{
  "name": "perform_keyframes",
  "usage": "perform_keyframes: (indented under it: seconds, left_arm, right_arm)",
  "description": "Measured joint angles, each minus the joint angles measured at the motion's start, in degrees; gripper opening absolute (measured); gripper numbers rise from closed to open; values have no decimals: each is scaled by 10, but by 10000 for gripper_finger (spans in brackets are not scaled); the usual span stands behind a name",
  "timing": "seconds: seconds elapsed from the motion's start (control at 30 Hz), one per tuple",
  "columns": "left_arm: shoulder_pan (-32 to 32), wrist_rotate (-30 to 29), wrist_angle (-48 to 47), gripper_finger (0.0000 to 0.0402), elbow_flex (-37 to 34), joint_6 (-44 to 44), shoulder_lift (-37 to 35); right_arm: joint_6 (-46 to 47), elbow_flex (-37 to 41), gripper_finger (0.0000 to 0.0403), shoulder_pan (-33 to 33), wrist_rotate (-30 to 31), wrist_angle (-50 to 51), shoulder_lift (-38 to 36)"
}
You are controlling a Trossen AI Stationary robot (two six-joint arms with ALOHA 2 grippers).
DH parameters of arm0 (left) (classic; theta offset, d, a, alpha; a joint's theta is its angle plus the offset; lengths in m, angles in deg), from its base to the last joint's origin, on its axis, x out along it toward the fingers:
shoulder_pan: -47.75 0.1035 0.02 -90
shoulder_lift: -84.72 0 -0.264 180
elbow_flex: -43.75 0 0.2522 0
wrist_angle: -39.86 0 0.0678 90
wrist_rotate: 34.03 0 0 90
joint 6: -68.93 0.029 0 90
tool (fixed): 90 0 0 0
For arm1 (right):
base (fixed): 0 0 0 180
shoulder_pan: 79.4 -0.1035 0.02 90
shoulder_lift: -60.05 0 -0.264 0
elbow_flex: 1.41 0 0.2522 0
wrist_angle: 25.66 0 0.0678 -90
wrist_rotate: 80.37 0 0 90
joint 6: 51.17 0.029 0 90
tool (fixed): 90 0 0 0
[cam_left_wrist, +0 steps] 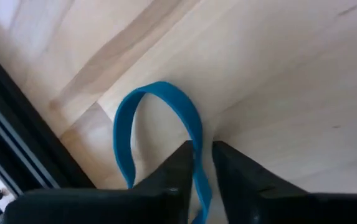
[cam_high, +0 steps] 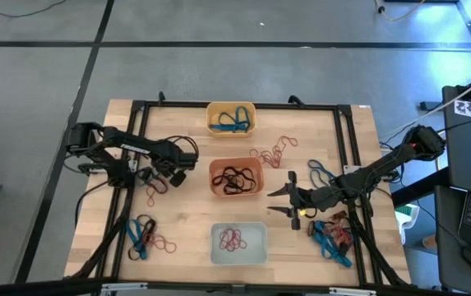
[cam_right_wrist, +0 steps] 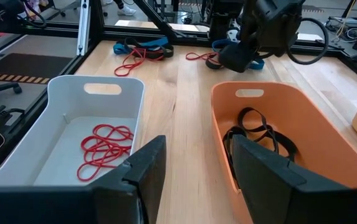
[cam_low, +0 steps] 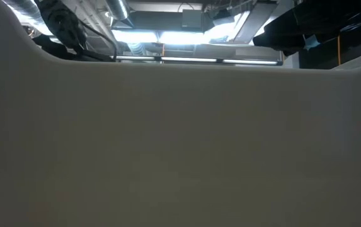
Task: Sort rubber bands into baskets
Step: Put the blue rubber band in the yellow bin
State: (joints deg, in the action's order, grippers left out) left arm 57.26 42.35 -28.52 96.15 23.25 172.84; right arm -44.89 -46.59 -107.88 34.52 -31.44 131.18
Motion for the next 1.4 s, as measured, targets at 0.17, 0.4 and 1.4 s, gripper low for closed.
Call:
perform_keyframes:
  seconds: [0.17,0.4,1.4]
  left_arm:
    - [-1,1,1,7,3,17,1]
    - [-2,-23,0,14,32,39,-23]
    - [-55,-123,144,15,137,149,-270]
  right_arm:
    - [0,0,182,0,0,1,0]
    - [-1,0,182,0,0,0,0]
    - [-1,0,182,0,4,1,0]
